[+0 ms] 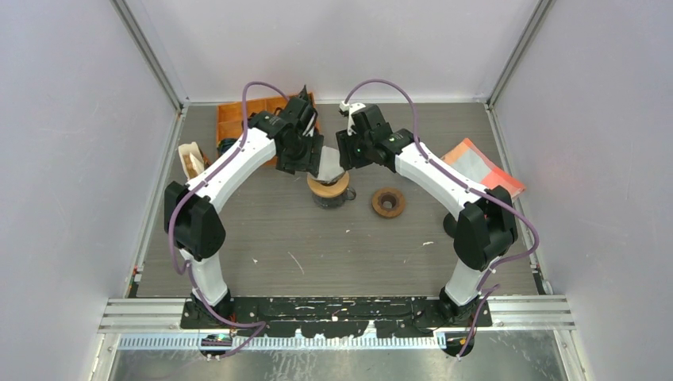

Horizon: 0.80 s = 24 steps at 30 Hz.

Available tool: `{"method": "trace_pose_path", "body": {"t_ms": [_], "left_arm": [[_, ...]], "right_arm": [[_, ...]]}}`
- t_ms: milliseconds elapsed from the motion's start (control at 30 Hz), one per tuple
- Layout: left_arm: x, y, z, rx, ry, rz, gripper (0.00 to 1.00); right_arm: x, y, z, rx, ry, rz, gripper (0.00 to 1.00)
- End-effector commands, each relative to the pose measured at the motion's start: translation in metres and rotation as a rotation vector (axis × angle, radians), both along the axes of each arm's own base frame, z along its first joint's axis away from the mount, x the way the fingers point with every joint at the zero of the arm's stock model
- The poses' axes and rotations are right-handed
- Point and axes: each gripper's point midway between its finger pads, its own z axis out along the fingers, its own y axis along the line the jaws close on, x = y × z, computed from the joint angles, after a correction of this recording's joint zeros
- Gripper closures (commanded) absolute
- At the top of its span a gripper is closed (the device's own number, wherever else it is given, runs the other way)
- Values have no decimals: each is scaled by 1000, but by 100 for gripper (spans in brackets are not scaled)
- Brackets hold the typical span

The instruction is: Place the coffee filter in the dripper

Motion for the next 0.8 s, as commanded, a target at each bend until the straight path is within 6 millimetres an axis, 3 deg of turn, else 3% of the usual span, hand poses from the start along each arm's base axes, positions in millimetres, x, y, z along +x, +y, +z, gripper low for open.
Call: {"method": "trace_pose_path", "body": {"t_ms": [0,267,467,767], "left_arm": [[6,-2,1,-33,-20,1,34],[5,-5,6,-52,-30,-10,34],[3,-5,10,-63,-37,-13,34],[2,-7,12,-85,-45,-15,34]], "right_arm": [[8,0,11,27,-47,-2,50],[7,3,31,65,-79,11,45],[3,16,44,136,-86,57,39],[10,26,33,159,-70,59,37]]}}
